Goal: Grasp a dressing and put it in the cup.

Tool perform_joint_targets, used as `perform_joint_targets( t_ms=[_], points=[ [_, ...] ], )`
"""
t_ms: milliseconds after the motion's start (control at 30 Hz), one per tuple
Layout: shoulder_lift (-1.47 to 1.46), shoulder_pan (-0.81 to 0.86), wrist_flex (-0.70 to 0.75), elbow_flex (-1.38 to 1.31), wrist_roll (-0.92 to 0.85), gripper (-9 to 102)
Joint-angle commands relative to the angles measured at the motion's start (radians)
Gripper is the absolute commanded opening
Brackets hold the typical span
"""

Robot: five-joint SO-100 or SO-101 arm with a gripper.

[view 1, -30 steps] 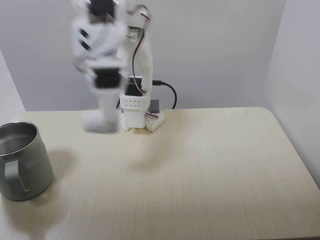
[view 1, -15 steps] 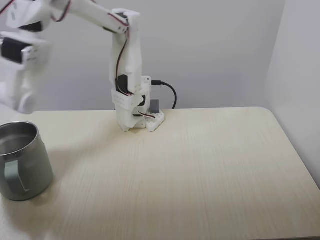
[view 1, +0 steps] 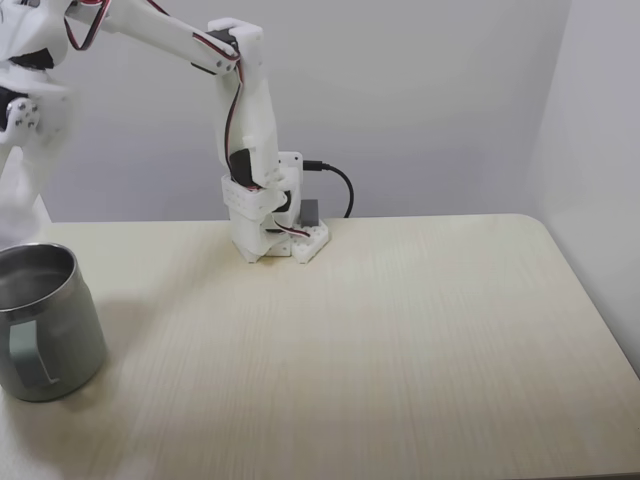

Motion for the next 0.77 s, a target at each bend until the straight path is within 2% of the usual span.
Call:
perform_joint_targets(
  t_ms=[0,733],
  points=[
    [-0.009,0.015,-0.014,0.051,-0.002,17],
    [0.018,0.054,-0.064,0.06,-0.002,18]
  ],
)
